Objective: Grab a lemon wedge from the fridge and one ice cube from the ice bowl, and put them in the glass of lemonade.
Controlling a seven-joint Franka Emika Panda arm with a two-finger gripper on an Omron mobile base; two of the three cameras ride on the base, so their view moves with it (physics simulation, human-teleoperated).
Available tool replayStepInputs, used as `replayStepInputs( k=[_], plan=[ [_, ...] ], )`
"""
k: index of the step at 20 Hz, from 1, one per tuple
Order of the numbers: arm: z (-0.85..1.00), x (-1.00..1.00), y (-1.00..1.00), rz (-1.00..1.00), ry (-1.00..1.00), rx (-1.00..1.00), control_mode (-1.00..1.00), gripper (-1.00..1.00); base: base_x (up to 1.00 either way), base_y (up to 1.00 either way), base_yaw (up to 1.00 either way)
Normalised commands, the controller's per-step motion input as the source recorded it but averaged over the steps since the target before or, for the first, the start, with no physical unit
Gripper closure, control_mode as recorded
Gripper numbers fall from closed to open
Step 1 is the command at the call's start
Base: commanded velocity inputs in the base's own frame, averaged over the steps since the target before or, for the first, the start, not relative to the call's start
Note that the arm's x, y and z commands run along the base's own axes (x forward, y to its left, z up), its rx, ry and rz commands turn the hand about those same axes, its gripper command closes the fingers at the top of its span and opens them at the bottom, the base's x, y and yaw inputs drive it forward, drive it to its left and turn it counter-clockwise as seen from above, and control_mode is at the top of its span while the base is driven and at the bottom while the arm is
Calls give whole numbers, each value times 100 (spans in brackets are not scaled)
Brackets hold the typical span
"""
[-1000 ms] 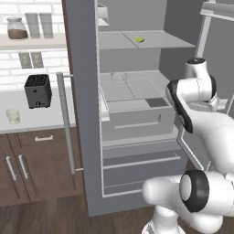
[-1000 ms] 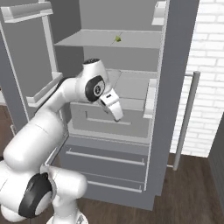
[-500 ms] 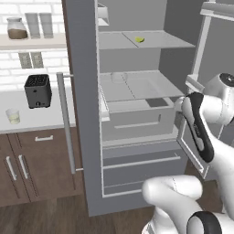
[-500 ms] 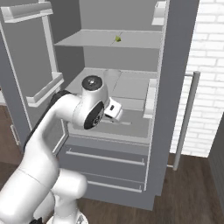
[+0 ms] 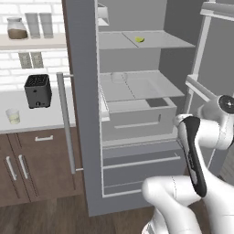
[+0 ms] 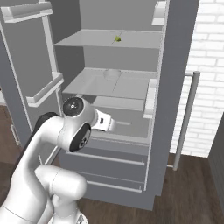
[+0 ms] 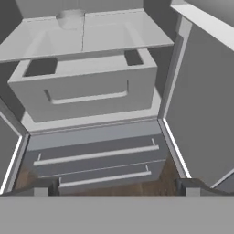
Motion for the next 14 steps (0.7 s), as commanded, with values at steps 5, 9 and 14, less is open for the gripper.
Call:
replayStepInputs(
  k=[5, 9, 14],
  plan=[
    [0, 0, 0, 0, 0, 0, -100, -100, 0, 0, 0],
    [0, -2, -14, 1, 8, -9, -100, -100, 0, 0, 0],
    [0, 0, -25, 0, 7, -9, -100, -100, 0, 0, 0]
  ],
)
